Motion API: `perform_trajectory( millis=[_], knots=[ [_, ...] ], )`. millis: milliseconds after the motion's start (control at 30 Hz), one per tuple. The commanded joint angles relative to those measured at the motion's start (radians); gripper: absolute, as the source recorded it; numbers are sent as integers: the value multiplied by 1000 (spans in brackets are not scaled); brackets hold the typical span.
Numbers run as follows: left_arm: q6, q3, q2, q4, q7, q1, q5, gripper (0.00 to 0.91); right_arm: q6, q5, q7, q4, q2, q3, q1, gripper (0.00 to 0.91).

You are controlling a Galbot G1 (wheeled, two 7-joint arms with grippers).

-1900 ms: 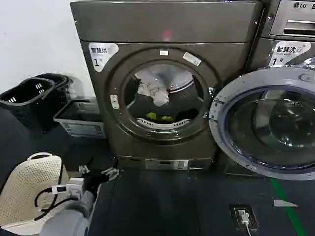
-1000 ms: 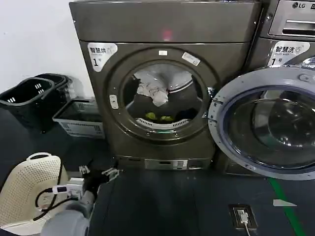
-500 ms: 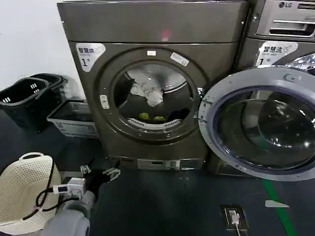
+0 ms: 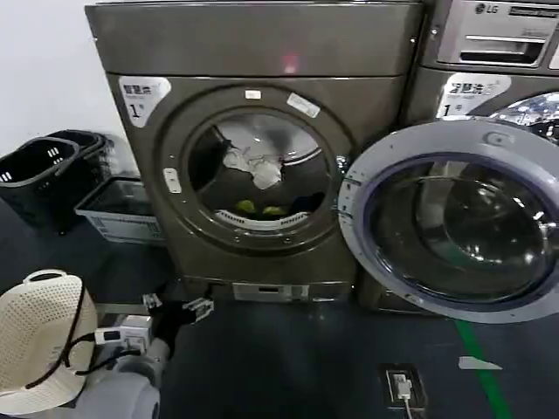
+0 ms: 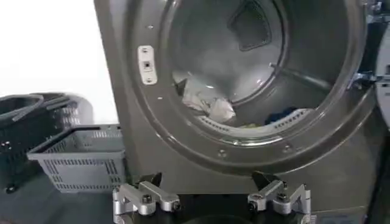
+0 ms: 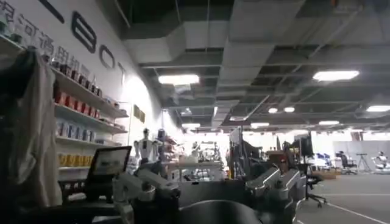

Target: Grasp the clothes from the dryer.

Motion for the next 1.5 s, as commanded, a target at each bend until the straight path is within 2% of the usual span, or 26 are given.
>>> perform_trajectory(
  millis=[33,233,400,633,1500],
  knots=[
    [49,2,1,1,5,0,2,907,6,2,1,1,0,-1,1,907],
    [49,9,0,5,21,-2,17,907,17,-1,10,-4,-2,-1,-1,907],
    [49,10,1,3,26,-1,18,907,11,7,43,-5,-7,1,0,907],
    [49,15,3,0,24,-2,16,907,14,25,61,-5,-8,8,-2,907],
    [49,43,0,2,22,-6,65,907,18,30,79,-5,6,18,-6,907]
  ],
)
